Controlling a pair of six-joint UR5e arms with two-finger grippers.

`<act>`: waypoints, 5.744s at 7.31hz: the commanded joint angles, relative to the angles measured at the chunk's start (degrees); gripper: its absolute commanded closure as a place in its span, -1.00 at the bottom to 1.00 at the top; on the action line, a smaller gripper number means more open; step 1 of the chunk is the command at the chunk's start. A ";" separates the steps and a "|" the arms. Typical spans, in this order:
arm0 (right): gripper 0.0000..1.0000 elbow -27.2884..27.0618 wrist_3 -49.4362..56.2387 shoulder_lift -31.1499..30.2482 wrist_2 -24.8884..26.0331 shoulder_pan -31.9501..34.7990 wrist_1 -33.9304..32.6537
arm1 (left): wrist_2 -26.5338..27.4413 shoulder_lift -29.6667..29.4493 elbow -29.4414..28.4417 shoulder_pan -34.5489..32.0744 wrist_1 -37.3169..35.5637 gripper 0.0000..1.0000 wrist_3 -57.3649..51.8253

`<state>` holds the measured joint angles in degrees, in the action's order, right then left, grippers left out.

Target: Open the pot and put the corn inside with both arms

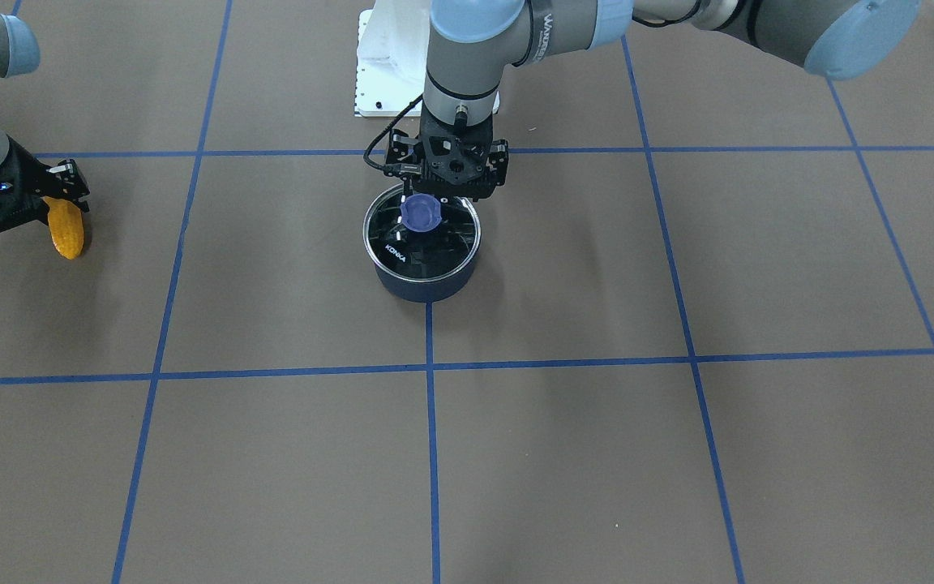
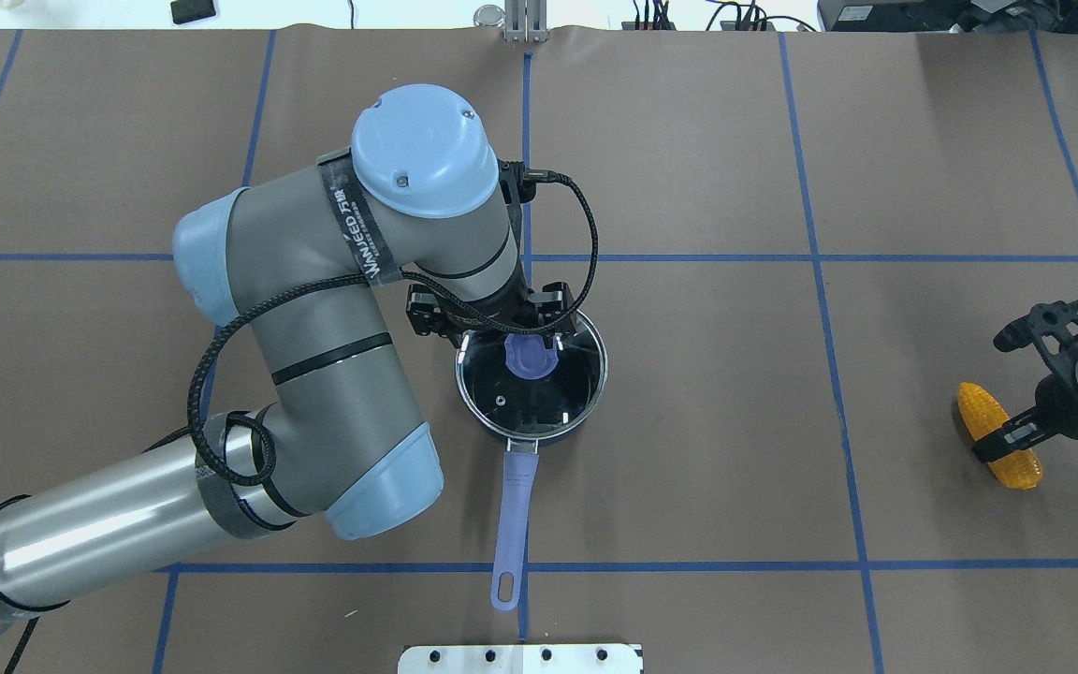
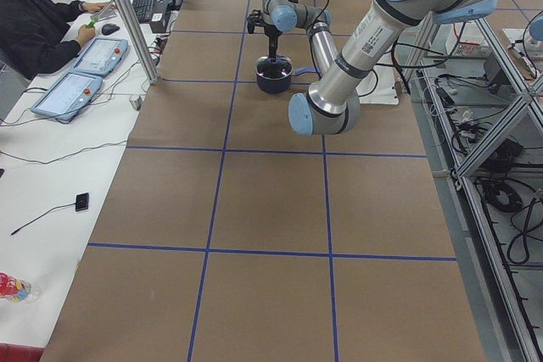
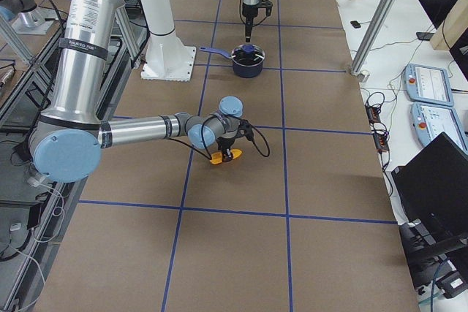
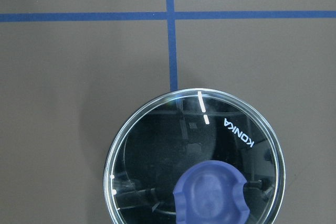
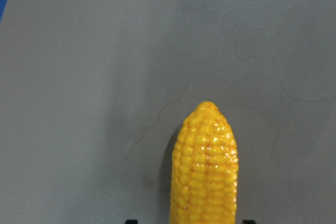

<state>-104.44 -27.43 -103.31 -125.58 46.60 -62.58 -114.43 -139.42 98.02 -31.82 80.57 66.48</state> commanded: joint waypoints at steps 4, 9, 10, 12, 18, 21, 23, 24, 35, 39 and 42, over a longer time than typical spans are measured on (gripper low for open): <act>0.10 -0.41 2.21 -0.57 2.71 -0.90 0.00 | 0.00 -0.06 -0.11 0.00 0.11 -0.96 -0.12; 0.12 -2.61 2.21 1.96 -1.85 2.08 -0.44 | 6.59 -0.24 -0.29 3.87 0.20 -0.96 -1.52; 0.12 -2.61 2.12 2.15 -2.04 2.09 -0.44 | 6.51 -0.24 -0.29 3.87 0.29 -0.95 -1.97; 0.12 -2.53 2.12 2.15 -2.04 2.26 -0.44 | 6.50 -0.67 -0.11 3.87 0.38 -0.95 -2.84; 0.12 -2.53 2.12 2.33 -2.04 2.35 -0.44 | 6.59 -0.68 -2.83 3.61 3.19 -0.94 -3.99; 0.12 -2.53 2.21 2.33 -2.04 2.52 -0.44 | 6.50 -0.68 -5.82 3.78 7.76 -0.94 -3.91; 0.12 -2.53 2.12 2.33 -2.04 2.53 -0.44 | 6.42 -0.59 -5.82 3.61 7.76 -0.80 -3.90; 0.12 -2.53 2.21 2.33 -2.04 2.53 -0.44 | 6.42 -0.50 -5.82 3.61 7.67 -0.64 -3.82; 0.11 -2.61 2.12 4.60 -2.57 2.88 -0.44 | 6.33 -0.33 -5.39 3.43 7.32 -0.15 -3.20; 0.10 -2.35 0.89 14.51 -10.37 3.23 -1.31 | -0.70 -0.15 -4.94 -1.48 7.23 -0.12 -4.17; 0.10 -2.26 -11.82 32.95 -9.78 -2.19 -11.40 | -4.54 5.10 -1.80 -7.17 7.41 -0.12 -12.04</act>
<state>-106.76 -33.98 -77.48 -135.69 47.34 -70.50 -116.69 -136.90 94.68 -36.07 87.82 57.91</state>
